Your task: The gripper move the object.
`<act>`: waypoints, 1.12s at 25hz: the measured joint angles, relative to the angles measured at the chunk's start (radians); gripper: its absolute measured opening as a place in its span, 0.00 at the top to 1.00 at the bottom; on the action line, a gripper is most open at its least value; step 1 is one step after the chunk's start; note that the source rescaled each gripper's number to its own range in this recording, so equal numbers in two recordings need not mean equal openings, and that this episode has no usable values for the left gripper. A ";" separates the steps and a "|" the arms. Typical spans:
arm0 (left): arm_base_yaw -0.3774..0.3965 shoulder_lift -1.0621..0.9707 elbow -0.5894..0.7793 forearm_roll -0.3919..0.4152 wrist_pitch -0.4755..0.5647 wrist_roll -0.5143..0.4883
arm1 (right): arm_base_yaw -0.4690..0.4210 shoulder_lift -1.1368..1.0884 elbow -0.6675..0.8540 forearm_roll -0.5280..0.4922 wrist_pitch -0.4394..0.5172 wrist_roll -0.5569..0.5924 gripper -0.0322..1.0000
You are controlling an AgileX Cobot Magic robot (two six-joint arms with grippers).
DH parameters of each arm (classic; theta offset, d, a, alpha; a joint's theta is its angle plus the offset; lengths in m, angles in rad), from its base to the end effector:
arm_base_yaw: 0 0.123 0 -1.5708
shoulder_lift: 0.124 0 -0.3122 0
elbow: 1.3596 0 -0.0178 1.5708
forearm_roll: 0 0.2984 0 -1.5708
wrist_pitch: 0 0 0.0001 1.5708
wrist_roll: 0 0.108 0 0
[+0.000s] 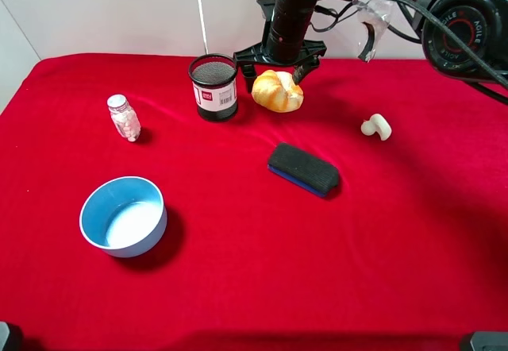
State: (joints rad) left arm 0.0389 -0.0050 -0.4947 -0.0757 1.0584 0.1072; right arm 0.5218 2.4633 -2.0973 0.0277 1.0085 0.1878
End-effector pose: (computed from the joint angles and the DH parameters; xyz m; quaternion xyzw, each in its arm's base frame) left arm 0.0249 -0.0062 0.2912 0.0305 0.8516 0.0004 0.5234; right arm 0.5079 0.2950 0.1186 -0.1590 0.9770 0.0609 0.1281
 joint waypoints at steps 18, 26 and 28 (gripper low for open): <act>0.000 0.000 0.000 0.000 0.000 0.000 | 0.000 -0.116 -0.009 -0.044 0.148 -0.016 0.00; 0.000 0.000 0.000 0.000 0.000 0.000 | 0.000 -0.148 -0.011 -0.028 0.209 -0.041 0.00; 0.000 0.000 0.000 0.000 0.000 0.000 | 0.000 -0.161 -0.011 -0.017 0.209 -0.044 0.00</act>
State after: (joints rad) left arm 0.0389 -0.0050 -0.4947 -0.0757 1.0584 0.1072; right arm 0.5218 2.3022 -2.1080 0.0112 1.2176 0.1436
